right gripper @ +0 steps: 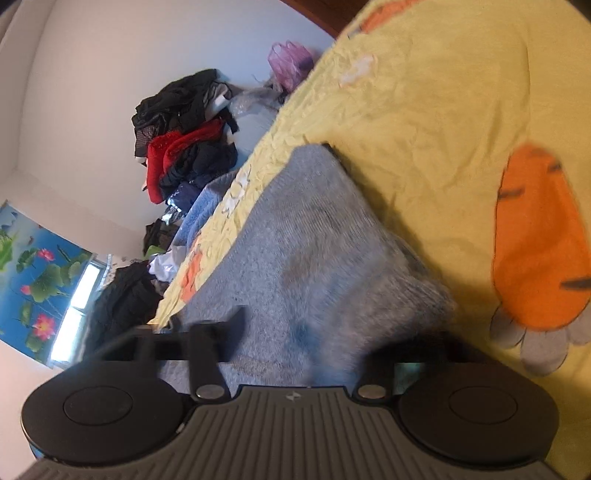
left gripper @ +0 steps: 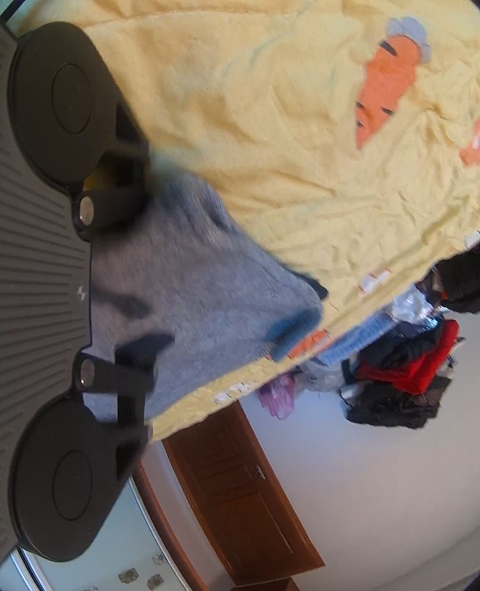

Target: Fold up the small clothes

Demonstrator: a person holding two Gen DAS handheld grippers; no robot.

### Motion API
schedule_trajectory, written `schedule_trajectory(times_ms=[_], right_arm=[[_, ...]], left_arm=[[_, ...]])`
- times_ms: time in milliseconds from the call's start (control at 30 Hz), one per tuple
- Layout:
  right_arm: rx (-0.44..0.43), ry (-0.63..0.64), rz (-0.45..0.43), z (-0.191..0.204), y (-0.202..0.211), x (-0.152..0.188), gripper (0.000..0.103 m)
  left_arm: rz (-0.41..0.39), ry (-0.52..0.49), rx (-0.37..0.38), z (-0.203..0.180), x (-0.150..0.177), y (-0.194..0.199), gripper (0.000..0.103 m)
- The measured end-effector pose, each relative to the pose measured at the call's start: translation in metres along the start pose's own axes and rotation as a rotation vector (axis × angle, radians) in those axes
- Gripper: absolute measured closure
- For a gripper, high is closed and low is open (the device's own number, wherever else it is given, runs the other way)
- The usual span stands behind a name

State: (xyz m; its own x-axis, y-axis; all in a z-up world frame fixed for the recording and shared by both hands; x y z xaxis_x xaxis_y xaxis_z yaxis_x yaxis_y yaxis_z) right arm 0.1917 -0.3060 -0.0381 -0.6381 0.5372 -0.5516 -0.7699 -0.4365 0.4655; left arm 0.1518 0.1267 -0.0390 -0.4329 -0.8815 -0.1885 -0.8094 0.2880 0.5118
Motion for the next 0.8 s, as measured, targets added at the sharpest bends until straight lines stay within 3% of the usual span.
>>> schedule_trajectory(times_ms=[67, 133, 200, 333, 533, 700, 800], right_arm=[[-0.020, -0.051, 0.022, -0.011, -0.005, 0.006, 0.087], [-0.043, -0.033, 0.004, -0.013, -0.005, 0.009, 0.088], [-0.041, -0.017, -0.006, -0.009, -0.003, 0.008, 0.088], [-0.100, 0.024, -0.054, 0.011, 0.017, -0.004, 0.088], [-0.219, 0.058, -0.047, 0.031, 0.072, 0.003, 0.088], [-0.272, 0.057, 0.075, 0.022, 0.139, 0.054, 0.088], [-0.215, 0.084, 0.162, 0.009, 0.171, 0.090, 0.088]], left_arm=[[0.003, 0.023, -0.001, 0.011, -0.003, 0.000, 0.094], [0.005, 0.021, 0.000, 0.014, -0.005, 0.001, 0.097], [0.001, -0.010, -0.013, 0.008, -0.006, 0.004, 0.097], [0.011, -0.027, 0.048, -0.011, -0.013, 0.026, 0.098], [0.046, -0.075, 0.103, -0.016, -0.005, 0.089, 0.098], [0.102, -0.108, 0.033, 0.027, 0.020, 0.156, 0.098], [0.170, -0.143, -0.043, 0.063, 0.037, 0.173, 0.098]])
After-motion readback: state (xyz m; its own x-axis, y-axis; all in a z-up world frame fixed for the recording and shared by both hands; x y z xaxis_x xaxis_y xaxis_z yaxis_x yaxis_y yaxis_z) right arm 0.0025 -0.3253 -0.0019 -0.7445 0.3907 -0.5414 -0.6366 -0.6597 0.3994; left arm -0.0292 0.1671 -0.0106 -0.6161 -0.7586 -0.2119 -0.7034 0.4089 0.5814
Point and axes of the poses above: each gripper's, at about its wrist camera, not at the fingertips, and y roughly against the way its jaws point, z to its left, x to its underside, the point moved 5 cm from there along -y, roughly the way its jaws point, and after that the axes turned 14 degrees about y, right-handed, at the moved point
